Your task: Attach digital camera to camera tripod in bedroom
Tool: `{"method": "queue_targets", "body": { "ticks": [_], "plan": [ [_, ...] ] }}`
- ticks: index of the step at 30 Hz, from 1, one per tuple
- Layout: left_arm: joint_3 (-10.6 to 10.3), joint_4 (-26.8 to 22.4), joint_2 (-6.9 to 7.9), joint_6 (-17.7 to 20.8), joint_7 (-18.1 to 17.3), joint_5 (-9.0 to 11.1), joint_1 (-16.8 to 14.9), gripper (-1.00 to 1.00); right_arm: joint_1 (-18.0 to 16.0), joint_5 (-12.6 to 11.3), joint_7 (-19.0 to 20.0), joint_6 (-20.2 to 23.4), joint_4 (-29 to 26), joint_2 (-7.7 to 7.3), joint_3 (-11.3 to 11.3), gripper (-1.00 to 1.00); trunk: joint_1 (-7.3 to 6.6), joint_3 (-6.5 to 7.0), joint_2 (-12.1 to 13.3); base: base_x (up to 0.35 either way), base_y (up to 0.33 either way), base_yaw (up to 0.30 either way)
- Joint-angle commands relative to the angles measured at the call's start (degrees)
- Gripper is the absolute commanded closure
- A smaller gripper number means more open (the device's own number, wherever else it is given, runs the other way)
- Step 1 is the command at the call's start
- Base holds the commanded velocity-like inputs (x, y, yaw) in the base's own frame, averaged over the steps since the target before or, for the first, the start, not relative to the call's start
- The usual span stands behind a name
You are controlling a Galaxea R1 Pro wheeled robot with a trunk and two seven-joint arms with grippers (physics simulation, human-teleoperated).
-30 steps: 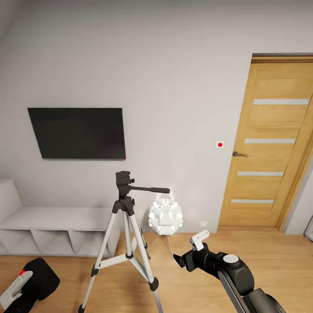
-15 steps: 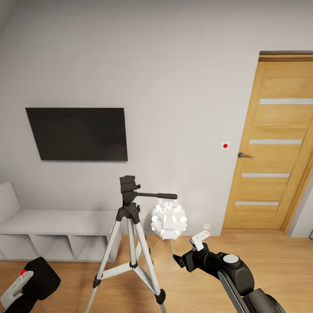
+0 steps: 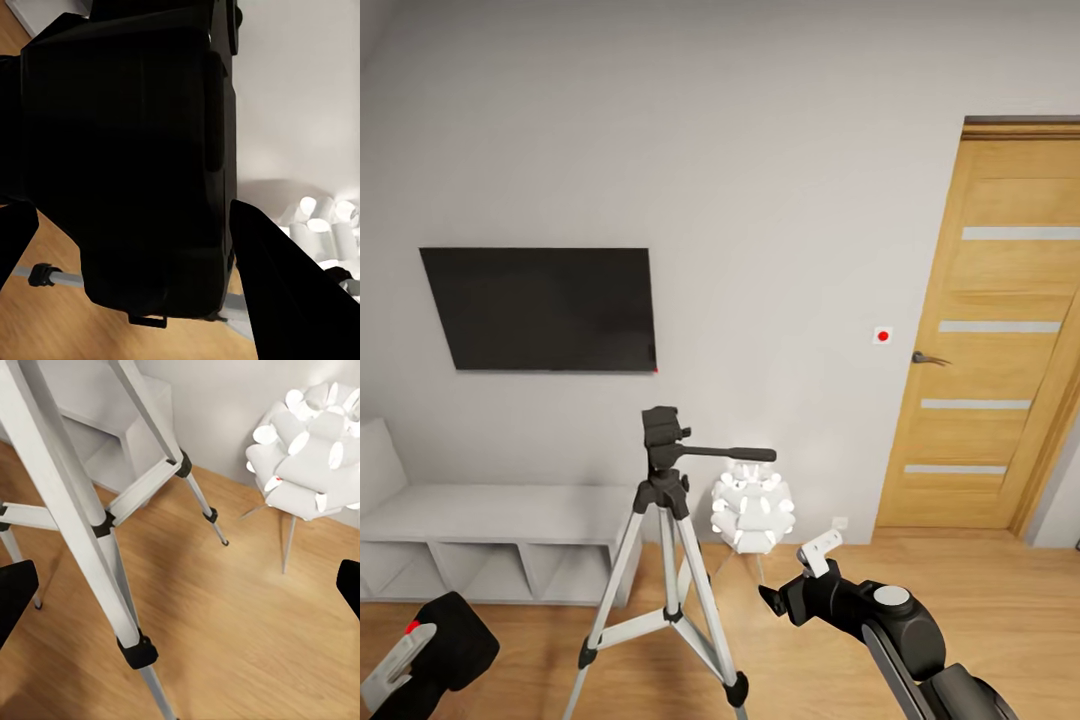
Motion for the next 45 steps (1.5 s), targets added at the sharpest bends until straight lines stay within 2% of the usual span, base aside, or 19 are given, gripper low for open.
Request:
{"method": "queue_targets", "body": {
  "ticks": [1, 37, 41, 42, 44, 45],
  "plan": [
    [0.0, -0.1, 0.00, 0.3, 0.0, 0.5, 0.0, 1.00, 0.0, -0.4, -0.2, 0.3, 0.0, -0.06, 0.0, -1.00, 0.02, -0.01, 0.0, 0.029, 0.053, 0.000],
    [-0.5, -0.6, -0.01, 0.6, 0.0, 0.5, 0.0, 1.00, 0.0, -0.4, 0.0, 0.2, 0.0, -0.47, -0.3, -1.00, 0.02, -0.01, 0.0, 0.038, 0.038, 0.000],
    [-0.5, -0.9, 0.21, 0.6, -0.8, 0.5, -0.1, 1.00, 0.0, -0.4, 0.2, -0.2, 0.0, -0.58, -0.4, -1.00, 0.02, -0.01, 0.0, 0.000, 0.000, 0.000],
    [-0.6, -1.0, 1.50, 0.5, -4.5, -1.1, -0.4, 1.00, 0.0, -0.4, 0.3, -0.5, 0.0, -0.73, -0.5, -1.00, 0.02, -0.01, 0.0, 0.000, 0.000, 0.000],
    [-0.6, -1.0, 1.79, 0.5, -5.5, -1.7, -0.5, 1.00, 0.0, -0.4, 0.3, -0.6, 0.0, -0.75, -0.6, -1.00, 0.02, -0.01, 0.0, 0.000, 0.000, 0.000],
    [-0.5, -1.0, 2.27, 0.5, -7.1, -2.8, -0.5, 1.00, 0.0, -0.4, 0.4, -0.6, 0.0, -0.78, -1.0, -1.00, 0.02, -0.01, 0.0, 0.000, 0.000, 0.000]
  ]
}}
